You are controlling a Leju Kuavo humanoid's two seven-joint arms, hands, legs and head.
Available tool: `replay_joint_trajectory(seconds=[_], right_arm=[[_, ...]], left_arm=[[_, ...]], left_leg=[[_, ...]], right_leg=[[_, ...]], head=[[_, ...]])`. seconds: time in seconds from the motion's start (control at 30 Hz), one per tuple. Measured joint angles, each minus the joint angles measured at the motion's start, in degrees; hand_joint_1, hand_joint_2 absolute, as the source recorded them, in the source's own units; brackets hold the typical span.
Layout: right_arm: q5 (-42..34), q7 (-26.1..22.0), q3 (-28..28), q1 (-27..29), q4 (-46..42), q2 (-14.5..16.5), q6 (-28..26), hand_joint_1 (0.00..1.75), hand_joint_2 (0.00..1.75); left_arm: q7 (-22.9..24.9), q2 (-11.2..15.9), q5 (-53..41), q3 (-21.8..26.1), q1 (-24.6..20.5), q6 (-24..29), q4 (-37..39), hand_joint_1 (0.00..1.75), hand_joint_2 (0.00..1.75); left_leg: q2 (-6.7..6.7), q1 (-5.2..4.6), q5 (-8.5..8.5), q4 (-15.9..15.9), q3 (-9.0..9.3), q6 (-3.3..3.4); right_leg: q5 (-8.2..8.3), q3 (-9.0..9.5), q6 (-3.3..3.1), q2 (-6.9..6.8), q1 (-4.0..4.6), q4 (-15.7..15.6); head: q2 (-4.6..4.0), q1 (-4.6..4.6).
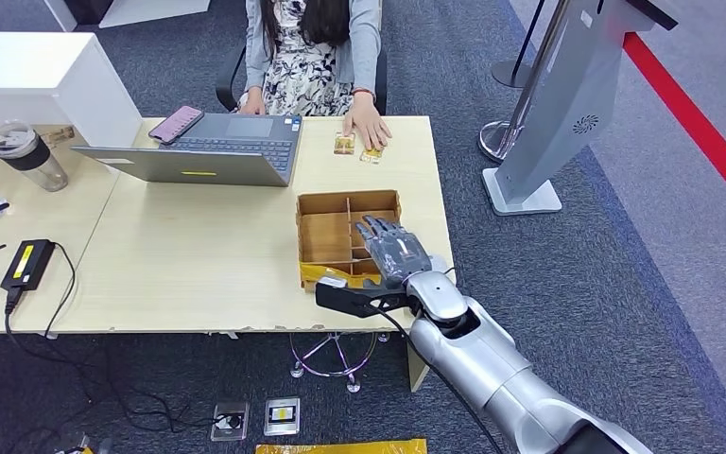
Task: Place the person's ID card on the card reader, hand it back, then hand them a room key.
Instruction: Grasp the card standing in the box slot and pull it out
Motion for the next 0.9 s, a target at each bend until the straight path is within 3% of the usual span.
replay_joint_trajectory(seconds=[0.17, 0.3, 0.83, 0.87, 0.9], right_arm=[[-0.2, -0.2, 0.0, 0.0, 0.0, 0.0, 0.5, 1.75, 1.75], [-0.3, -0.1, 0.0, 0.0, 0.0, 0.0, 0.7, 0.0, 1.75], [-0.3, 0.0, 0.0, 0.0, 0.0, 0.0, 0.7, 0.0, 1.75], [-0.3, 0.0, 0.0, 0.0, 0.0, 0.1, 0.7, 0.08, 1.75], [-0.3, 0.0, 0.0, 0.0, 0.0, 0.1, 0.7, 0.5, 1.75]], left_arm=[[0.0, 0.0, 0.0, -0.1, 0.0, 0.0, 0.0, 0.0, 0.0], [0.0, 0.0, 0.0, -0.1, 0.0, 0.0, 0.0, 0.0, 0.0], [0.0, 0.0, 0.5, -0.2, 0.0, 0.0, 0.0, 0.0, 0.0], [0.0, 0.0, 0.5, -0.2, 0.0, 0.0, 0.0, 0.0, 0.0], [0.0, 0.0, 0.5, -0.2, 0.0, 0.0, 0.0, 0.0, 0.0]], left_leg=[[0.0, 0.0, 0.0, 0.0, 0.0, 0.0], [0.0, 0.0, 0.0, 0.0, 0.0, 0.0], [0.0, 0.0, 0.0, 0.0, 0.0, 0.0], [0.0, 0.0, 0.0, 0.0, 0.0, 0.0], [0.0, 0.0, 0.0, 0.0, 0.0, 0.0]], right_leg=[[0.0, 0.0, 0.0, 0.0, 0.0, 0.0], [0.0, 0.0, 0.0, 0.0, 0.0, 0.0], [0.0, 0.0, 0.0, 0.0, 0.0, 0.0], [0.0, 0.0, 0.0, 0.0, 0.0, 0.0], [0.0, 0.0, 0.0, 0.0, 0.0, 0.0]], head=[[0.0, 0.0], [0.0, 0.0], [0.0, 0.0], [0.0, 0.0], [0.0, 0.0]])
